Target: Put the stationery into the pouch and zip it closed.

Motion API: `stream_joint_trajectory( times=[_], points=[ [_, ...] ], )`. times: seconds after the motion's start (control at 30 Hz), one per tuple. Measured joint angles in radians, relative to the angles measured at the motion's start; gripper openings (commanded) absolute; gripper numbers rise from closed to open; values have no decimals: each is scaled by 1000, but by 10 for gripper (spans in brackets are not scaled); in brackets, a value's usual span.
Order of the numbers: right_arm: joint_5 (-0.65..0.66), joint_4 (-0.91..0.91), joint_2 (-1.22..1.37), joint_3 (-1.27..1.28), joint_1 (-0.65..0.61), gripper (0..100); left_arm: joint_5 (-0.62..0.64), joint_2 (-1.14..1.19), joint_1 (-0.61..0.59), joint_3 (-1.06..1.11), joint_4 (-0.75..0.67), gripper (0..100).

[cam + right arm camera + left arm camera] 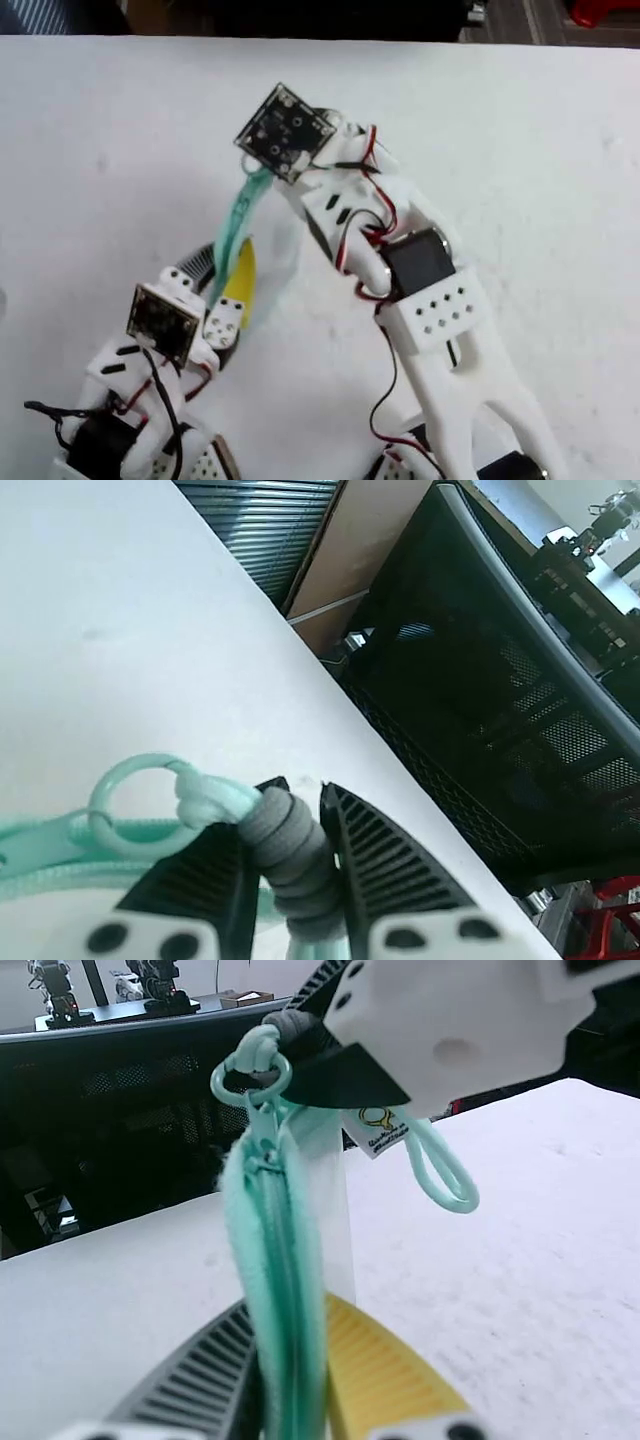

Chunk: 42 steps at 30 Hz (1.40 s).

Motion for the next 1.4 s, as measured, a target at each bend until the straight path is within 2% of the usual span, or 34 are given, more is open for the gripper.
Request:
stream_joint_trajectory(
  times=[0.23,0.3,0.43,0.6,0.73,0.87,0.93,1.17,1.27,1.4],
  points=[
    [0,-20,3,2,31,17,0,0,2,0,0,22],
    [-5,26,-11,-2,28,17,0,0,2,0,0,23],
    [-8,222,-95,-52,-48,17,0,-8,5,-14,23,42],
    [-8,359,-224,-84,-180,17,2,-9,0,-44,66,163],
    [-8,411,-236,-84,-196,17,2,-12,0,-63,86,138],
    [-12,414,-232,-84,-198,17,2,-11,0,-95,106,103],
    [-35,417,-232,-84,-198,17,3,-9,0,-109,126,17],
    [-58,377,-222,-84,-193,17,-5,-6,21,-110,127,22],
    [-58,304,-178,-83,-147,17,-54,-11,87,-110,127,22],
    [-58,290,-89,-83,-54,17,-77,-6,107,-110,123,22]
  ],
)
